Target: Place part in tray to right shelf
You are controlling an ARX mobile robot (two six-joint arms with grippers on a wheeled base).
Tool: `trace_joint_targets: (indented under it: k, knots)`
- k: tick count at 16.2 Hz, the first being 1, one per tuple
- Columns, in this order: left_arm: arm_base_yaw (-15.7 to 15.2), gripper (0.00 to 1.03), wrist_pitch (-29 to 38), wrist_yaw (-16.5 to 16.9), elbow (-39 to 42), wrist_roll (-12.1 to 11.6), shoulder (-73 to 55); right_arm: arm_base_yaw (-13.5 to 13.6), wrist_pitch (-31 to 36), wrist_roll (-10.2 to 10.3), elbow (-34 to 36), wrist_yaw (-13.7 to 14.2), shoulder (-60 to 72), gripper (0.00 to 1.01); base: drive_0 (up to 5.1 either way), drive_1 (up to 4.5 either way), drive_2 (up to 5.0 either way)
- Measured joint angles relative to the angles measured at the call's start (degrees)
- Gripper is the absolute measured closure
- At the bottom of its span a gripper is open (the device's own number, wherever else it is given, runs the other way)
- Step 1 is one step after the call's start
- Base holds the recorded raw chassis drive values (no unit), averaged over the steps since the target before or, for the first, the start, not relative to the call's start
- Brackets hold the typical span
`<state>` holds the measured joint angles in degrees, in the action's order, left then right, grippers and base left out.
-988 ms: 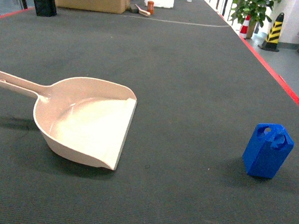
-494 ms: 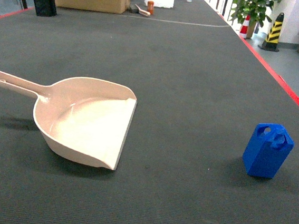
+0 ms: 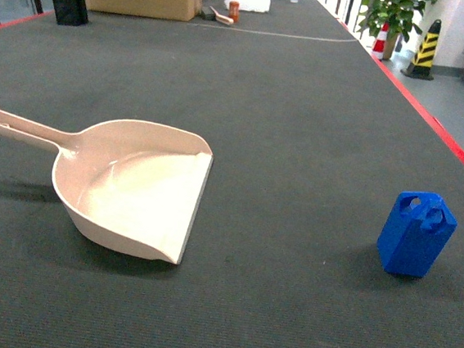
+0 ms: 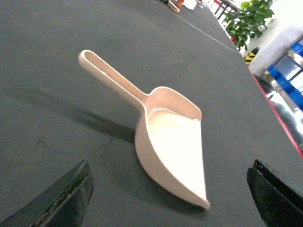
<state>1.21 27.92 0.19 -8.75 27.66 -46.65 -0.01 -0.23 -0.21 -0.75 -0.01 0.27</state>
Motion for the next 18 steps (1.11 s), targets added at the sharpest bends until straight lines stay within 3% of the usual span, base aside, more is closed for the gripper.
trace_joint_targets:
  k: [2, 4, 5, 8, 12, 15, 18]
  knots:
    - [-1.6, 0.05, 13.4, 3.1, -5.5, 8.2, -19.3, 0.0, 0.0, 0.0, 0.0, 0.0, 0.0, 0.03, 0.0, 0.0, 0.0]
    - [-5.1, 0.05, 22.5, 6.4, -13.4, 16.2, -37.6, 0.0, 0.0, 0.0, 0.0, 0.0, 0.0, 0.03, 0.0, 0.0, 0.0]
    - [-6.1, 0.05, 24.2, 7.6, -16.5, 19.1, -43.9, 0.0, 0.0, 0.0, 0.0, 0.0, 0.0, 0.03, 0.0, 0.0, 0.0]
    - [-7.1, 0.05, 24.0, 8.2, -26.1, 24.8, -59.3, 0.0, 0.0, 0.0, 0.0, 0.0, 0.0, 0.03, 0.0, 0.0, 0.0]
    - [-9.9, 0.05, 26.5, 11.7, -34.6, 30.6, -68.1, 0.0, 0.0, 0.0, 0.0, 0.0, 0.0, 0.03, 0.0, 0.0, 0.0]
    - [-8.2, 0.05, 24.1, 12.5, -43.1, 31.5, -73.5, 0.0, 0.0, 0.0, 0.0, 0.0, 0.0, 0.03, 0.0, 0.0, 0.0]
    - [-8.6, 0.29, 25.2, 14.0, -46.7, 31.9, -77.0, 0.0, 0.0, 0.0, 0.0, 0.0, 0.0, 0.03, 0.0, 0.0, 0.0]
